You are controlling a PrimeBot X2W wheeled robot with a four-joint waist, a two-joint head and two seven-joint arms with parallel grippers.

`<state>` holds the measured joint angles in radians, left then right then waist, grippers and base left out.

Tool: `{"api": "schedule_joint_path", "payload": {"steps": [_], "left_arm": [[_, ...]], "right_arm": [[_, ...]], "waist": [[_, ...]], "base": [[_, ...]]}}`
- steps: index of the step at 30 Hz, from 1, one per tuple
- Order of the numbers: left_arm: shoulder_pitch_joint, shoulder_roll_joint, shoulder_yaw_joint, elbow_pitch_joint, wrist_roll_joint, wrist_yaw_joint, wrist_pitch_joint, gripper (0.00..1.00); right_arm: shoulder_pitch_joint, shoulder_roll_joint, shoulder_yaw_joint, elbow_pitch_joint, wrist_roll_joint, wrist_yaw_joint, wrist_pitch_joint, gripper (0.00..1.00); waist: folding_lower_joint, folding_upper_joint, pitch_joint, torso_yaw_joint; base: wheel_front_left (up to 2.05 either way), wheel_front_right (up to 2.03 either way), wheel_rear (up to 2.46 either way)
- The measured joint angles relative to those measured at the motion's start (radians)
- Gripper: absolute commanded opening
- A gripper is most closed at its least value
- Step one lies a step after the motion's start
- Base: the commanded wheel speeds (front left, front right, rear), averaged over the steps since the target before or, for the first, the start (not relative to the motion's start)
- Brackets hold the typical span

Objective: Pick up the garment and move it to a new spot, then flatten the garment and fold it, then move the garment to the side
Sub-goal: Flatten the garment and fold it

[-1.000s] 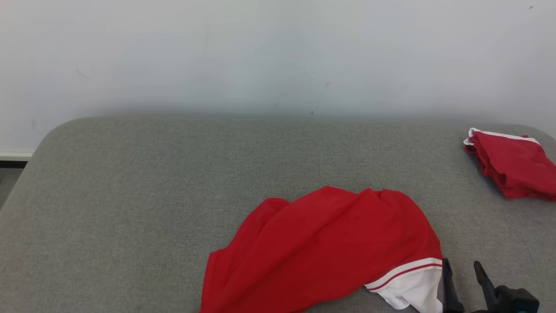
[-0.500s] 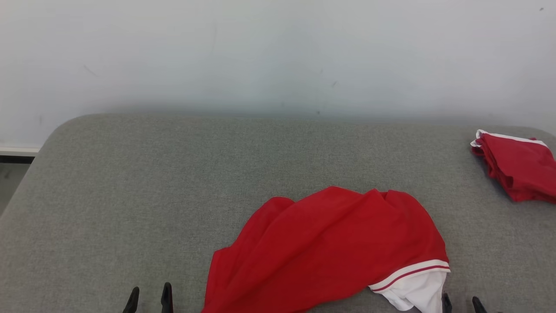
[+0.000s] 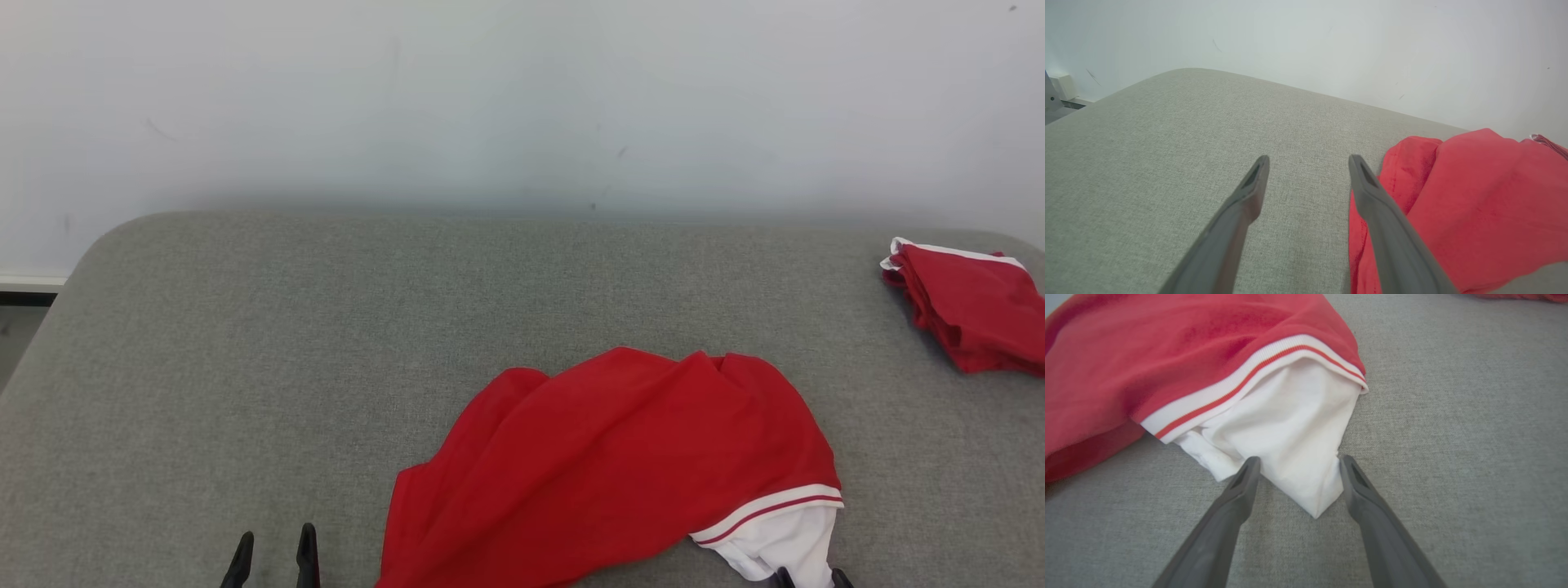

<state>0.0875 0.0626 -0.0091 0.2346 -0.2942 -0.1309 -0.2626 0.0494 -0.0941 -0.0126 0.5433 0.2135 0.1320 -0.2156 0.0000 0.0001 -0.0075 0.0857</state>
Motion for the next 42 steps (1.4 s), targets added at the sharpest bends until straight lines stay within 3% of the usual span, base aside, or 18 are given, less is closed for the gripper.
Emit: {"api": "schedule_joint_path", "payload": {"steps": [12, 20, 32, 42], "left_arm": [[-0.003, -0.005, -0.002, 0.004, 0.002, 0.000, 0.000, 1.00], [-0.005, -0.007, -0.015, 0.003, 0.004, 0.000, 0.000, 1.00], [-0.004, -0.008, -0.014, 0.004, 0.004, 0.000, 0.000, 1.00], [-0.012, -0.010, -0.018, 0.004, 0.004, 0.000, 0.000, 1.00]], "right_arm": [[-0.026, -0.007, 0.015, 0.017, 0.007, 0.000, 0.028, 1.00], [-0.042, -0.009, -0.013, 0.025, -0.026, 0.000, -0.012, 1.00], [-0.035, -0.016, -0.014, -0.061, -0.012, 0.000, -0.036, 1.00], [-0.235, -0.088, -0.050, 0.064, -0.036, 0.000, -0.007, 1.00]], "waist": [[0.0000, 0.0000, 0.005, -0.002], [0.0001, 0.0000, 0.004, 0.011], [0.0000, 0.0000, 0.004, 0.005], [0.0001, 0.0000, 0.026, 0.003]], "base": [[0.00, 0.00, 0.00], [0.00, 0.00, 0.00], [0.00, 0.00, 0.00], [0.00, 0.00, 0.00]]}}
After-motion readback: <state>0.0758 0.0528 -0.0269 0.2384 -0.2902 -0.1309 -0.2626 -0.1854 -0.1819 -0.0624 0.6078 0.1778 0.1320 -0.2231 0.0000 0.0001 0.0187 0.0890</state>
